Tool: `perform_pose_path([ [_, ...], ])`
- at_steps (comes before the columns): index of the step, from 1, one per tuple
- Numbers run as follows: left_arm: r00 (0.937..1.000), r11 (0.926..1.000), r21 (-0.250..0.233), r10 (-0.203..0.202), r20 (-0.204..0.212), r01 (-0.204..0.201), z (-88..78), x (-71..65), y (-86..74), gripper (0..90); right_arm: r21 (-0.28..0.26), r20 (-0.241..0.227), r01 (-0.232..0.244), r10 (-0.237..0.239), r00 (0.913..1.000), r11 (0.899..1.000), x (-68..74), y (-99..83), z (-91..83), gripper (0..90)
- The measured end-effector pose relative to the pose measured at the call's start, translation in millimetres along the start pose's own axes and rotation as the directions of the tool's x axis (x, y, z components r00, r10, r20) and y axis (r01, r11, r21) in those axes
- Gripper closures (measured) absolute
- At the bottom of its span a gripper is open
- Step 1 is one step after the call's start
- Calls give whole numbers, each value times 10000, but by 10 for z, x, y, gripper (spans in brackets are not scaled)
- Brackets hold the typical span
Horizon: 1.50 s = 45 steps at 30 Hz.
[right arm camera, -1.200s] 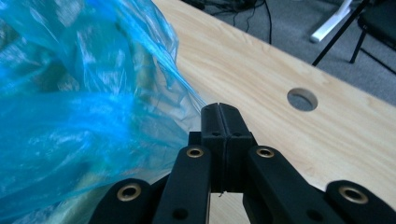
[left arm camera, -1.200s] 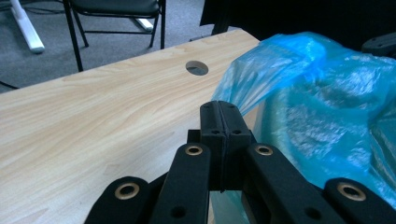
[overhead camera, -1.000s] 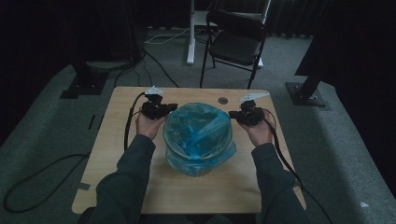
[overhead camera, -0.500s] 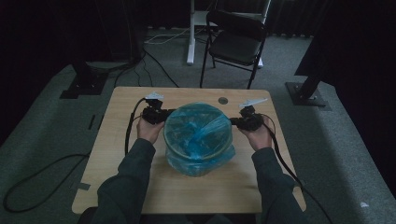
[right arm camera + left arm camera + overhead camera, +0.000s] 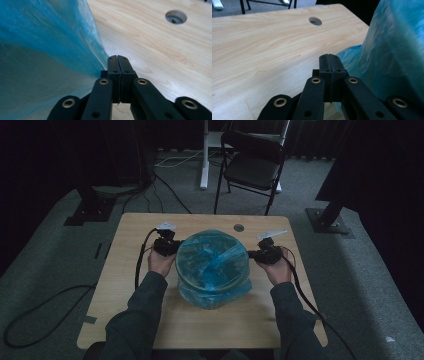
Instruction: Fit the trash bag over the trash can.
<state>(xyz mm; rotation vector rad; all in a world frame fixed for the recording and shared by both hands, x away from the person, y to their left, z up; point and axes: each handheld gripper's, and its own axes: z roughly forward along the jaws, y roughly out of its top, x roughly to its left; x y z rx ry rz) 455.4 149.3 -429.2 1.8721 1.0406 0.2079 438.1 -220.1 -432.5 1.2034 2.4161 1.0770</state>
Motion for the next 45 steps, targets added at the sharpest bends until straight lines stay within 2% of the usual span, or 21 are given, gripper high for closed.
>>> perform_pose_path([
  [5, 10000, 9978, -658, -48, -65, 43, -182, 21, 105, 845, -716, 215, 40, -25, 9998, 9974, -1, 88, -197, 775],
  [9, 10000, 9934, -1146, -53, 34, 56, -314, 12, 189, 796, -1241, 179, -34, 57, 9998, 9923, -4, 171, -346, 759],
  [12, 9997, 9919, -1264, 177, 145, -158, -364, -33, 246, 769, -1632, -20, -67, 65, 10000, 9866, 20, 246, -432, 756],
  [15, 9985, 9903, -1313, 495, 245, -459, -385, -89, 287, 739, -1831, -217, 94, -136, 9997, 9831, 81, 327, -475, 755],
  [18, 9965, 9905, -1195, 735, 400, -682, -380, -133, 313, 728, -1984, -456, 210, -307, 9985, 9799, 144, 391, -485, 754],
  [24, 9915, 9889, -983, 1169, 564, -1110, -354, -214, 355, 689, -2053, -794, 561, -738, 9941, 9771, 244, 466, -445, 744],
  [26, 9892, 9879, -919, 1309, 661, -1246, -344, -236, 370, 677, -2121, -984, 546, -769, 9922, 9757, 259, 477, -439, 740],
  [30, 9871, 9867, -975, 1378, 810, -1298, -342, -260, 375, 659, -2135, -1123, 670, -926, 9894, 9746, 292, 504, -426, 725],
  [34, 9866, 9880, -704, 1428, 784, -1374, -294, -262, 367, 659, -1938, -1260, 764, -1020, 9868, 9781, 304, 520, -394, 718],
  [38, 9870, 9888, -643, 1395, 794, -1346, -271, -259, 368, 680, -1824, -1223, 860, -1094, 9864, 9795, 311, 528, -367, 738],
  [45, 9875, 9897, -584, 1353, 805, -1308, -260, -240, 367, 779, -1783, -1244, 942, -1174, 9853, 9795, 323, 543, -362, 804],
])
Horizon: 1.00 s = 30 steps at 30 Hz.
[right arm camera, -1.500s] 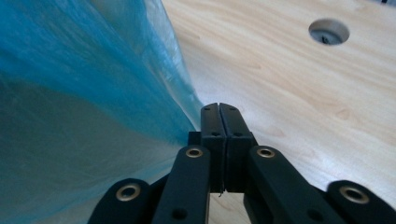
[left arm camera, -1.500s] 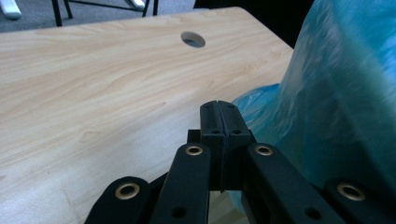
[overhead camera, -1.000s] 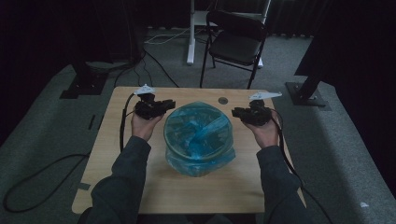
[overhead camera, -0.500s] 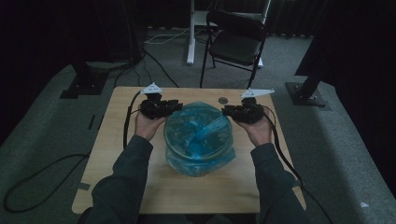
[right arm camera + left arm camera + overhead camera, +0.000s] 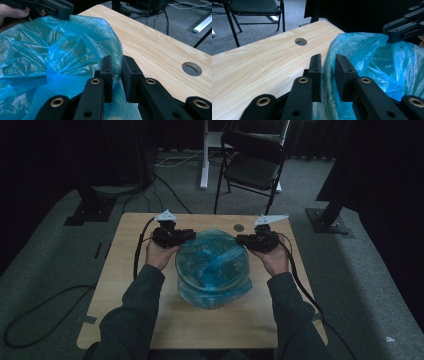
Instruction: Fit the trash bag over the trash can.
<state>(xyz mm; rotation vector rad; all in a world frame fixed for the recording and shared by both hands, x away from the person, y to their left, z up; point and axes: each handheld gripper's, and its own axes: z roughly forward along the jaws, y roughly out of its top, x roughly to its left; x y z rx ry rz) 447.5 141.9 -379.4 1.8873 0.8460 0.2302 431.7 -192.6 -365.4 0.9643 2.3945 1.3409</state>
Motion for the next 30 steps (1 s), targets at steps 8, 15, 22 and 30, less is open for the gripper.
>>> perform_pose_path([
  [8, 10000, 9997, -241, -55, 15, 56, -10, 4, 28, 811, -206, 61, -36, 37, 10000, 9998, -9, 30, -10, 868],
  [15, 9985, 9994, -79, -349, -431, 346, 24, 76, 37, 896, -109, 315, -312, 315, 9990, 9995, -81, 32, 41, 893],
  [22, 9968, 9977, -5, -672, -440, 673, 67, 144, -55, 897, 192, 472, -508, 499, 9976, 9985, -129, 16, 134, 898],
  [30, 9982, 9964, -714, -420, 433, 450, -24, 102, -2, 703, 200, 469, -552, 542, 9974, 9983, -123, 15, 148, 898],
])
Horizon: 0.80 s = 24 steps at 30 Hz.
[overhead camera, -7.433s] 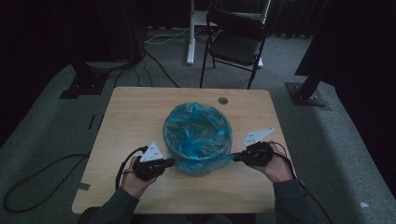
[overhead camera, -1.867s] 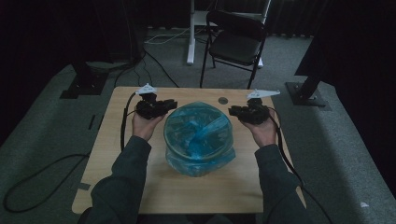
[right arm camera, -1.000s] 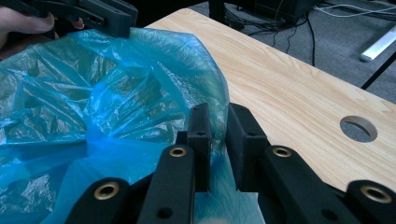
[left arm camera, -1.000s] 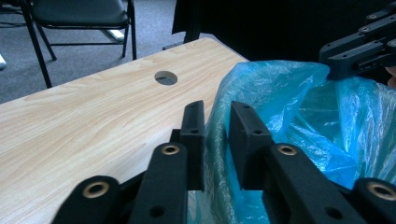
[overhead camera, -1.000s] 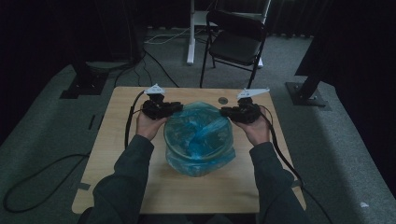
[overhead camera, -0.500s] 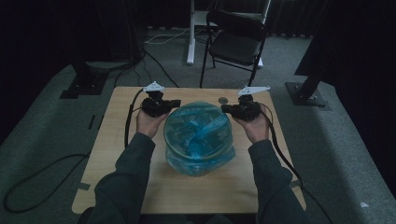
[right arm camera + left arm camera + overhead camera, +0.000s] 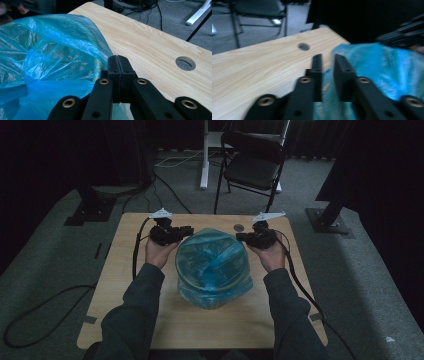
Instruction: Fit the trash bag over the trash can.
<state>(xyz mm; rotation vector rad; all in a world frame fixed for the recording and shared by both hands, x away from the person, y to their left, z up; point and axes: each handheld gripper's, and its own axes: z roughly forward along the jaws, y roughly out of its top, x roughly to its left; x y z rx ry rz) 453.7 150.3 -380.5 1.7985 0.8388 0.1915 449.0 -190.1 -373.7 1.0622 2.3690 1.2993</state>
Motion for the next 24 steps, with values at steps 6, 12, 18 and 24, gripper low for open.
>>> perform_pose_path([
  [6, 9994, 9989, 371, 286, 198, -293, 58, -33, -17, 611, 5, -56, 68, -68, 10000, 10000, 12, -3, 5, 897],
  [12, 9987, 9976, 487, 508, -106, -503, 81, -72, 27, 776, -55, -48, 77, -78, 10000, 10000, 13, 0, -3, 898],
  [18, 9982, 9981, 394, 485, -341, -471, 83, -73, 55, 898, -135, -34, 86, -87, 10000, 9999, 16, 4, -21, 897],
  [24, 9982, 9988, 446, 218, -554, -193, 106, -23, 37, 899, -74, -64, 66, -67, 10000, 10000, 15, 0, 6, 898],
])
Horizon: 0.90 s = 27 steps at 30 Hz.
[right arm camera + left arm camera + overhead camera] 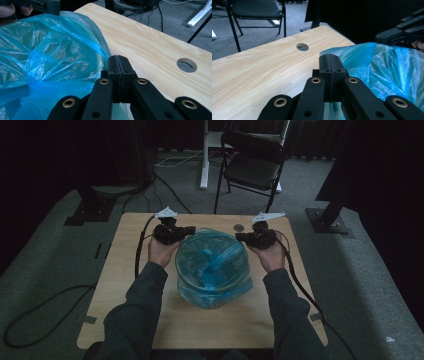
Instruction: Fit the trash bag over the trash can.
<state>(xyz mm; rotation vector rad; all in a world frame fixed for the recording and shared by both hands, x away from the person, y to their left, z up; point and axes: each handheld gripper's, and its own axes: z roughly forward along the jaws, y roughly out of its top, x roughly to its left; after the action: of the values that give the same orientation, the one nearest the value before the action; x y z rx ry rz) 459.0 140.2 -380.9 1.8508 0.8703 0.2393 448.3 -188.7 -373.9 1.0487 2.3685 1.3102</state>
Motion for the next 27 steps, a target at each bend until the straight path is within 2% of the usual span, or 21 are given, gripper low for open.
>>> perform_pose_path([
  [7, 9998, 9992, 382, -136, -155, 142, 103, 32, -16, 899, 105, 2, -120, 120, 9999, 9999, -25, 1, 48, 899],
  [11, 9980, 9977, 286, -624, 118, 621, 128, 101, -32, 899, 383, 112, -188, 184, 9998, 9991, -50, -8, 91, 900],
  [13, 9965, 9962, 287, -829, 99, 826, 130, 142, -55, 899, 492, 111, -199, 194, 9998, 9986, -60, -14, 113, 900],
  [20, 9930, 9927, 336, -1164, 219, 1157, 150, 195, -179, 899, 800, 84, -170, 164, 9998, 9967, -39, -32, 151, 900],
  [27, 9930, 9930, 310, -1152, 268, 1144, 115, 173, -232, 898, 1304, -138, 113, -96, 9999, 9914, -2, -53, 143, 893],
])
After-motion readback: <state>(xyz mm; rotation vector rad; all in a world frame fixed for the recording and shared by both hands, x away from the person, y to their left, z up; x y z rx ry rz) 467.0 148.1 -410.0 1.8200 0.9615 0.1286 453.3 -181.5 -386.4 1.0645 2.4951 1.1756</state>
